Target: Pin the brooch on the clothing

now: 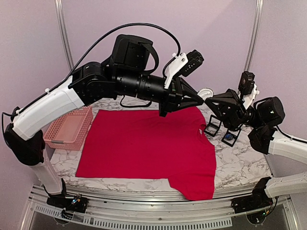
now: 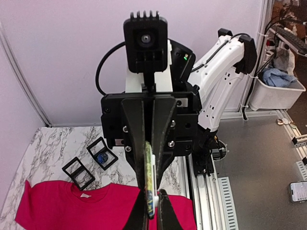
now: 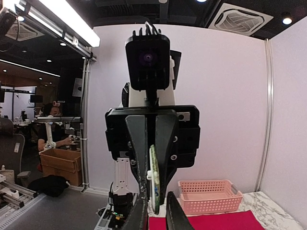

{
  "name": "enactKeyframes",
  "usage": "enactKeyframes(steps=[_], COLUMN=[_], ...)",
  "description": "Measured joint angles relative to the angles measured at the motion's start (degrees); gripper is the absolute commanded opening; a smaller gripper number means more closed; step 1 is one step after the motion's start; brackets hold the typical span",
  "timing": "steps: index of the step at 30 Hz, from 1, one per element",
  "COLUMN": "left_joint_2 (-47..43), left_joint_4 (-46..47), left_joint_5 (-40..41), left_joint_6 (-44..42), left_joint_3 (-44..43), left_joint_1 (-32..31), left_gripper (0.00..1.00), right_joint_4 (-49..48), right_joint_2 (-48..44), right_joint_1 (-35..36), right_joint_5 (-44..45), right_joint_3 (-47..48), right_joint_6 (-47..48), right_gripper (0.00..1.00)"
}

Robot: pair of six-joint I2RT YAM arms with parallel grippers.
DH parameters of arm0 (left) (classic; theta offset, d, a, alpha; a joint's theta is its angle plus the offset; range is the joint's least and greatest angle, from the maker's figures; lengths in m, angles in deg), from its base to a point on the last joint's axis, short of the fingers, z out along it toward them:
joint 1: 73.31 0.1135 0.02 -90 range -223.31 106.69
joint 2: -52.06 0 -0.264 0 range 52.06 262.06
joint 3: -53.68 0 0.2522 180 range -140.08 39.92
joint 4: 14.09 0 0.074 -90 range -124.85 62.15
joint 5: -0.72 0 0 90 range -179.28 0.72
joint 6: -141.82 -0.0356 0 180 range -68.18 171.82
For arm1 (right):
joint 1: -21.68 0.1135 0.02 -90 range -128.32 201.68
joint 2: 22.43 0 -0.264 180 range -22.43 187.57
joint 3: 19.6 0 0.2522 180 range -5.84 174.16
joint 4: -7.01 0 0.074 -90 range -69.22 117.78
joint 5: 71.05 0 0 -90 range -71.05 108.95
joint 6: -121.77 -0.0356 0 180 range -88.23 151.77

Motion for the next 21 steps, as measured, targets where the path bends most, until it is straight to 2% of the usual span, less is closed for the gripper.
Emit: enactKeyframes(steps=[1,3,4,6,8,11,13,17,21], left_joint_2=[0.0,0.0,0.0,-0.2,-1.2,-3.1,-3.4,-3.5,-3.7], left_joint_4=[-0.1,-0.6,-1.0,-1.6,-2.2,-3.9,-5.1,-6.1,-6.1], left_joint_5=[0.2,0.9,1.6,3.5,5.9,9.7,11.5,13.4,14.3], left_joint_6=[-0.3,-1.4,-2.2,-4.9,-8.0,-12.2,-14.2,-16.2,-16.5], left_joint_3=[0.0,0.0,0.0,0.7,3.1,8.0,10.0,10.8,10.8], left_joint_1=[0.0,-0.1,-0.1,-0.3,-0.3,-0.3,-0.4,-0.7,-0.8], left_gripper=[0.00,0.00,0.00,0.00,0.00,0.00,0.00,0.00,0.00], right_joint_4=[1.2,6.0,9.8,18.2,28.7,41.9,49.0,58.9,64.6], right_joint_2=[-0.2,-0.5,-0.8,-1.8,-3.6,-6.2,-6.8,-4.3,-0.6], right_joint_1=[0.0,0.0,0.0,0.0,0.0,0.0,0.0,0.0,0.3], right_joint_5=[0.0,0.1,0.2,0.6,1.7,3.4,3.8,3.4,2.4], right_joint_3=[0.2,1.7,3.0,6.0,10.1,16.2,19.5,24.4,24.9], right_joint_6=[0.1,1.9,3.3,7.3,12.7,21.0,25.7,32.1,36.7], right_gripper=[0.44,0.59,0.64,0.67,0.64,0.49,0.45,0.46,0.50])
